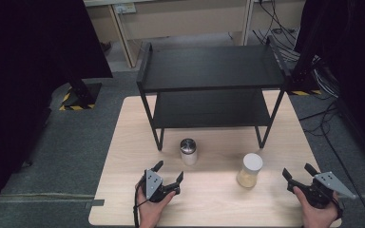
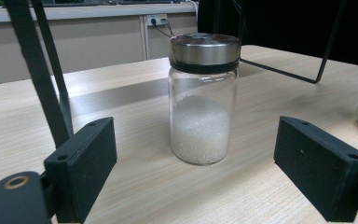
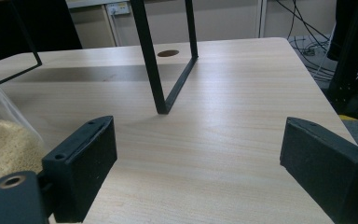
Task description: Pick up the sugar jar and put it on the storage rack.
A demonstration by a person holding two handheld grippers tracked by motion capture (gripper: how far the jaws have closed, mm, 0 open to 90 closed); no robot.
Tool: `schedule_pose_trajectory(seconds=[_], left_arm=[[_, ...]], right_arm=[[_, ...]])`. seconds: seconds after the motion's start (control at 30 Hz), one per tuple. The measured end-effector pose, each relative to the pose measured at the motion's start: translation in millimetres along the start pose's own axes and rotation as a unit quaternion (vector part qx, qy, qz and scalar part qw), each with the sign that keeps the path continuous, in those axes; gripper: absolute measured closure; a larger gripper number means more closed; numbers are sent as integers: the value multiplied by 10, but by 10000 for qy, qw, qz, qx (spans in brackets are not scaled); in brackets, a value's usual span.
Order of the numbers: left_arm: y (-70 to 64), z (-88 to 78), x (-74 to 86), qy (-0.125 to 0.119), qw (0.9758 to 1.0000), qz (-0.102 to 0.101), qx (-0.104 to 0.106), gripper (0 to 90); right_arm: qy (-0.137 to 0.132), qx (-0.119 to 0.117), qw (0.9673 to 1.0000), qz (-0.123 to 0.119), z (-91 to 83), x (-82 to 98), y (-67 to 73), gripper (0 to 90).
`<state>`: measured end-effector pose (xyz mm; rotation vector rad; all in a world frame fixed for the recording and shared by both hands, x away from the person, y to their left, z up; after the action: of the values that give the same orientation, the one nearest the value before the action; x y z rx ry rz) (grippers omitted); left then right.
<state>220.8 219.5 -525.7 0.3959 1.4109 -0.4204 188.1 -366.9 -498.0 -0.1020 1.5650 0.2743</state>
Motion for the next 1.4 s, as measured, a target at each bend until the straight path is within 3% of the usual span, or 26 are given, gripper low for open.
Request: schedule_pose_trajectory(seconds=[0.23, 0.67, 1.13, 1.4], left_arm=[[-21, 91, 0, 24, 10000, -11, 37, 126], [-114, 456, -32, 155, 9998, -8, 143, 124], [-164, 810, -59, 438, 9990, 1, -12, 194], [-184, 897, -69, 533, 9984, -27, -163, 256]], right_arm=[[25, 1, 10000, -2, 7, -6, 5, 106], [33, -6, 10000, 36, 13, -8, -4, 102], [67, -42, 10000, 47, 22, -17, -17, 97], [62, -66, 9999, 69, 20, -15, -24, 97]])
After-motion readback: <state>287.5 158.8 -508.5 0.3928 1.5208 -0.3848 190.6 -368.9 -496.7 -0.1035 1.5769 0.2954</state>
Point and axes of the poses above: each handheld gripper's, and its own axes: z roughly forward along the jaws, x roughly out of its underside, y roughly to its left, the point moved 2 cm from there along z, roughly forward along the jaws, and after that the axes turned 15 degrees about -y, right-handed, at the moved point
